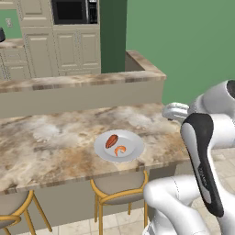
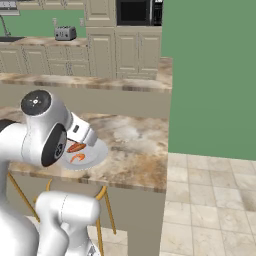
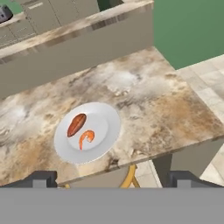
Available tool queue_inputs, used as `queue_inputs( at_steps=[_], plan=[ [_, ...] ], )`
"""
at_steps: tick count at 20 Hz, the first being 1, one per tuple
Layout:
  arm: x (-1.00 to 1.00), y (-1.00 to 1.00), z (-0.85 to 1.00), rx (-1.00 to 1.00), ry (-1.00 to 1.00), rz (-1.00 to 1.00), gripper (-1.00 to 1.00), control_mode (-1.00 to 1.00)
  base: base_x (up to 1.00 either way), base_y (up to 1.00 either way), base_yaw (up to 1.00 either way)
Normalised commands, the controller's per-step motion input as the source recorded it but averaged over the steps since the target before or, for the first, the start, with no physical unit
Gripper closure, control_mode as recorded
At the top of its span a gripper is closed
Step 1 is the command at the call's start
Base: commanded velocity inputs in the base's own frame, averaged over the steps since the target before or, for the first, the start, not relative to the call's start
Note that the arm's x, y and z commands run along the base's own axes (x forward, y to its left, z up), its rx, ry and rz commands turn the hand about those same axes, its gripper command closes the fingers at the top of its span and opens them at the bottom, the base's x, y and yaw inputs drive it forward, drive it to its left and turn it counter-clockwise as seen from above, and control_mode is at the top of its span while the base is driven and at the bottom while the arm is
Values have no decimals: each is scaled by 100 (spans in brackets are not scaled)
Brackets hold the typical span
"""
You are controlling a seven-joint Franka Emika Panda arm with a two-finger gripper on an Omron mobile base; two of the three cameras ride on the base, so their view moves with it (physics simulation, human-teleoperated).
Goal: Take the cheese, shrimp, and sweet potato from the fridge and place them on the plate on the dining counter to create an appetizer plate.
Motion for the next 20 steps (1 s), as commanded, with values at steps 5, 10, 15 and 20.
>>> queue_inputs(
  at_steps=[5,10,15,20],
  plan=[
    [-60,1,39,-9,1,0,-100,-100,0,0,0],
    [-51,9,3,-8,0,0,-100,100,-40,4,0],
    [0,0,0,0,0,0,-100,100,-100,21,13],
    [0,0,0,0,0,0,-100,100,-97,41,30]
  ],
)
